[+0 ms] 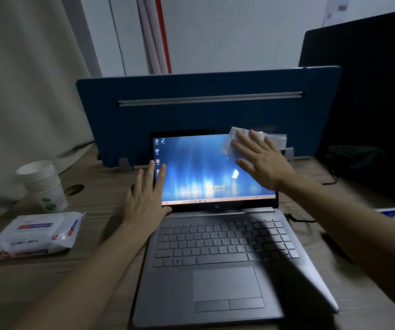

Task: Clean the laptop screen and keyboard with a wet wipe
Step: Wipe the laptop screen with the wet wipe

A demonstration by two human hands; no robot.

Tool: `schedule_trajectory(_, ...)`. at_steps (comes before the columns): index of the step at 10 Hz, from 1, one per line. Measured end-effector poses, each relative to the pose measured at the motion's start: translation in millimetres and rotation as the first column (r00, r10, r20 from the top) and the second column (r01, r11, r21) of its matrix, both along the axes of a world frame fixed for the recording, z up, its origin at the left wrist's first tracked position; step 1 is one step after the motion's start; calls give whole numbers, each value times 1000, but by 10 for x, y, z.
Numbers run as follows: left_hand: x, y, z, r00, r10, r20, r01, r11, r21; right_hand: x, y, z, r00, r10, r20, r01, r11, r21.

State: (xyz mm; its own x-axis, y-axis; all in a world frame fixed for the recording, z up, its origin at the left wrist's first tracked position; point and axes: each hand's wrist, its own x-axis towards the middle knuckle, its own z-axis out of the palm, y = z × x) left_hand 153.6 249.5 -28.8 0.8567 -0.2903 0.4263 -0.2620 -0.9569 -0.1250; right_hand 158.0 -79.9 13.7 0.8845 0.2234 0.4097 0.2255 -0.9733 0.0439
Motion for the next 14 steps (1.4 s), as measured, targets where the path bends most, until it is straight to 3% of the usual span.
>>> schedule_trajectory(3, 7, -3, 7, 1000, -12, 6, 12, 1000, -15, -321, 84, -576, 999, 43, -22, -44, 997, -69)
schedule_trajectory(4, 7, 0, 3, 1000, -18, 9, 18, 1000, -23, -340, 5, -520, 998, 48, -33, -52, 993, -110)
schedule_trajectory(6, 4, -7, 3, 1000, -4, -4, 4, 1000, -19, -48, -117, -22, 998, -57, 11, 57, 998, 5)
schedule_trajectory(9, 4, -2, 5, 1000, -5, 8, 5, 1000, -10, -321, 11, -552, 997, -83, -5, 83, 997, 7)
schedule_trajectory(10, 0, -1, 9, 1000, -9, 5, 9, 1000, -16, -296, -56, -499, 997, -82, 14, 82, 997, -10)
schedule_trajectory(12, -12, -13, 10, 1000, -5, 5, 5, 1000, -20, 16, -152, -79, 988, -153, 25, 149, 982, 117)
schedule_trajectory(14, -13, -7, -4, 1000, 0, 9, 0, 1000, -16, -128, -82, -355, 989, -146, 30, 141, 982, 127)
